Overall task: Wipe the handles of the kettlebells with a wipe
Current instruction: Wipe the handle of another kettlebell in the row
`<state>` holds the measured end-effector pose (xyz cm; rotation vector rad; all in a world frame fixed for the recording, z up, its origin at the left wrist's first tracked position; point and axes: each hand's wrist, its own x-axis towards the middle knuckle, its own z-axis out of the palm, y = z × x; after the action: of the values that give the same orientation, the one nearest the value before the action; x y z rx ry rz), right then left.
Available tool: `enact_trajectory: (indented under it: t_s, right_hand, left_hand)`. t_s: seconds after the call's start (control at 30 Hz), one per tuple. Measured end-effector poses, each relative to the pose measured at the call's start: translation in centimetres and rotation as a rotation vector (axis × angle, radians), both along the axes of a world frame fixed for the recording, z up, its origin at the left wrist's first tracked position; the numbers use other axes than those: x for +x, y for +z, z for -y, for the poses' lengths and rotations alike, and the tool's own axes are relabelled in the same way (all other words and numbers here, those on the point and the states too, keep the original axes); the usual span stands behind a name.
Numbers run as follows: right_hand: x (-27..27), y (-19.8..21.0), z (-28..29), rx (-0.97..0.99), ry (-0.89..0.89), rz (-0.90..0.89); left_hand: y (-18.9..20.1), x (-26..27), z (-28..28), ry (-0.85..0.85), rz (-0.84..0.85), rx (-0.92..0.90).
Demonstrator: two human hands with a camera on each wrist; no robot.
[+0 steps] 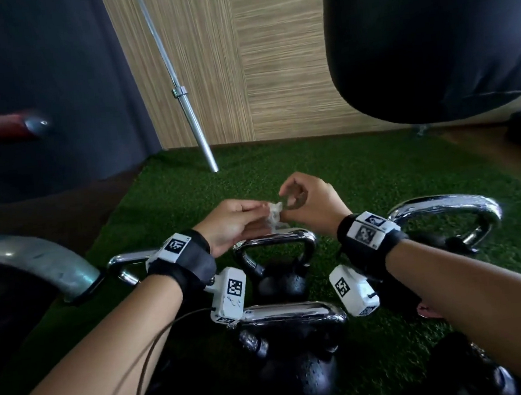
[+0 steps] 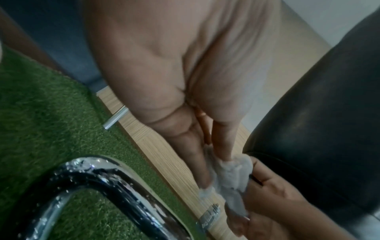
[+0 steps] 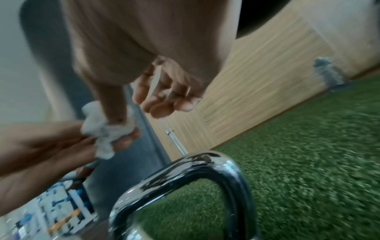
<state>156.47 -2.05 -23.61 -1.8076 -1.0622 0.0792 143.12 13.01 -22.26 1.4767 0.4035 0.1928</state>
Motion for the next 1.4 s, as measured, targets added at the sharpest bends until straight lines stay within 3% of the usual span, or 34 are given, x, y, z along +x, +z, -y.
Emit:
enact_trajectory:
  t_s: [0.07, 0.13, 0.2, 0.3, 0.4, 0.5, 0.63, 0.73, 0.8, 0.9, 0.97, 1.07, 1.2, 1.4]
  right_hand:
    - [1.3, -0.5, 0.7, -0.051, -0.003, -0.104]
    - [3.0, -1.7, 1.5, -0.133, -0.152, -0.170]
    - [4.4, -3.6, 2.3, -0.416, -0.233, -0.164]
    - [5.2, -6.9, 2.1, -0.804, -0.033, -0.218]
    - [4.9, -9.0, 1.3, -0.705, 0.090, -0.414]
    - [3.8, -10.3, 0.5, -0.540, 0.046, -0.604]
    - [3.9, -12.4, -0.3, -0.472, -0.041, -0.564]
    - [4.2, -13.0, -0.3, -0.448, -0.044, -0.597]
    - [4.0, -13.5, -0.5, -0.437, -0.045, -0.601]
    - [3.9, -14.3, -0.6, -0.401, -0.069, -0.596]
    - [3.9, -14.6, -0.4, -0.391, -0.078, -0.587]
    - [3.9, -14.9, -0.5, -0.373, -0.068, -0.588]
    - [3.7, -15.0, -0.6, -0.331, -0.070, -0.586]
    - [3.8, -15.4, -0.4, -0.304, -0.078, -0.611]
  left_hand:
    - [-0.4, -0.1, -0.6, 0.044, 0.028, 0.243]
    - [-0.8, -0.2, -1.1, 0.104, 0.019, 0.677]
    - [-1.3, -0.3, -0.4, 0.109, 0.009, 0.983]
    - [-2.9, 0.3, 1.0, 0.015, -0.007, 1.207]
    - [-4.5, 0.9, 1.7, -0.067, -0.048, 1.379]
    - [-5.4, 0.5, 1.7, -0.065, -0.060, 1.438]
    - [-6.1, -0.8, 0.0, 0.122, -0.061, 1.413]
    - [-6.6, -1.5, 0.0, 0.039, 0.008, 1.417]
    - [-6.8, -2.0, -0.5, 0.095, 0.032, 1.364]
    - [-7.5, -3.0, -2.9, 0.327, -0.088, 1.108]
    - [-8.3, -3.5, -3.6, 0.332, -0.118, 0.971]
    - [-9.6, -3.7, -3.9, 0.326, -0.011, 0.815]
    - [-12.0, -3.8, -4.1, 0.353, -0.008, 0.315]
    - [-13.4, -4.0, -4.1, 0.342, 0.014, 0.174]
